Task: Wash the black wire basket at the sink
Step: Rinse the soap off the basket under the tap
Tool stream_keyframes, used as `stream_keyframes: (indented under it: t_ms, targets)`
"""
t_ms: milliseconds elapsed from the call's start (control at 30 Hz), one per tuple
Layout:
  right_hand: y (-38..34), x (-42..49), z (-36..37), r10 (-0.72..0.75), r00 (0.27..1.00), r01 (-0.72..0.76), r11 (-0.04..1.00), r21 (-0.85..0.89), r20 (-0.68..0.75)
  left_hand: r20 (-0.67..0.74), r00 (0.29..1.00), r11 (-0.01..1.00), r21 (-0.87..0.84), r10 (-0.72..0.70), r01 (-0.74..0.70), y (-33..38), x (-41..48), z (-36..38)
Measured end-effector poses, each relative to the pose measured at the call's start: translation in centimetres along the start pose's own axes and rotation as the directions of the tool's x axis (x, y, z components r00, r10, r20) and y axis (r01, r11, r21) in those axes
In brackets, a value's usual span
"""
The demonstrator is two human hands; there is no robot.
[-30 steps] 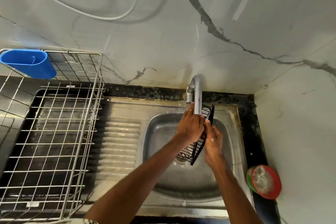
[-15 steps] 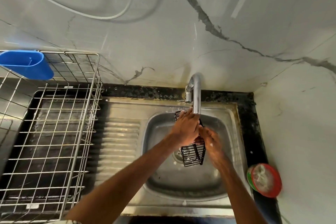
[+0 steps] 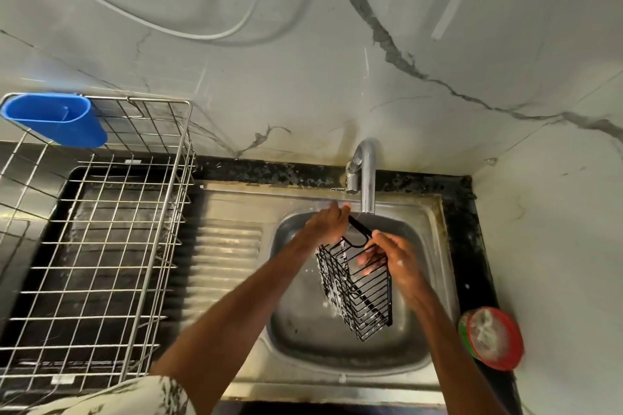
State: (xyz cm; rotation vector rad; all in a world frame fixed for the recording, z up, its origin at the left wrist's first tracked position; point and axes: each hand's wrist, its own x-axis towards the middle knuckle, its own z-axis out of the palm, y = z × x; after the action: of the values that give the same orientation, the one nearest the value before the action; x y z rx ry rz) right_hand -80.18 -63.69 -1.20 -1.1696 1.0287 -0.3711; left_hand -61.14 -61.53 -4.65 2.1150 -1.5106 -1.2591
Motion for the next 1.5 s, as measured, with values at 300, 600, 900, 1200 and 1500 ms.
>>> stream_keyframes:
  t_ms: [300,600,900,1200,1500]
  targets:
    - [1.5,0.4,-1.2,-0.037,0.998,0.033,0.996,-0.081,-0.047,-0.159,0.984,0.988,0.143,0.085,-0.063,4.8,-1.0,4.1]
    - [0.1,0.3,-1.2,-0.062,0.998,0.065,0.987,-0.147,0.024,-0.151,0.982,0.968,-0.204,0.115,-0.144,0.6,0.9,-0.6]
    - [-3.2,3.3,-3.6,-0.113,0.984,0.143,0.961,-0.237,0.135,0.162,0.949,0.885,-0.43,0.271,-0.179,-2.0,-2.2,-3.5]
    - [-4.6,7.4,-1.7,-0.248,0.966,0.235,0.71,-0.664,0.076,-0.137,0.99,0.744,-0.658,0.028,-0.112,1.7,-6.8,-0.7]
    - [-0.6,-5.2,6.2,-0.265,0.935,0.335,0.438,-0.834,0.237,-0.269,0.864,0.463,-0.885,-0.426,-0.047,2.4,-7.1,1.8]
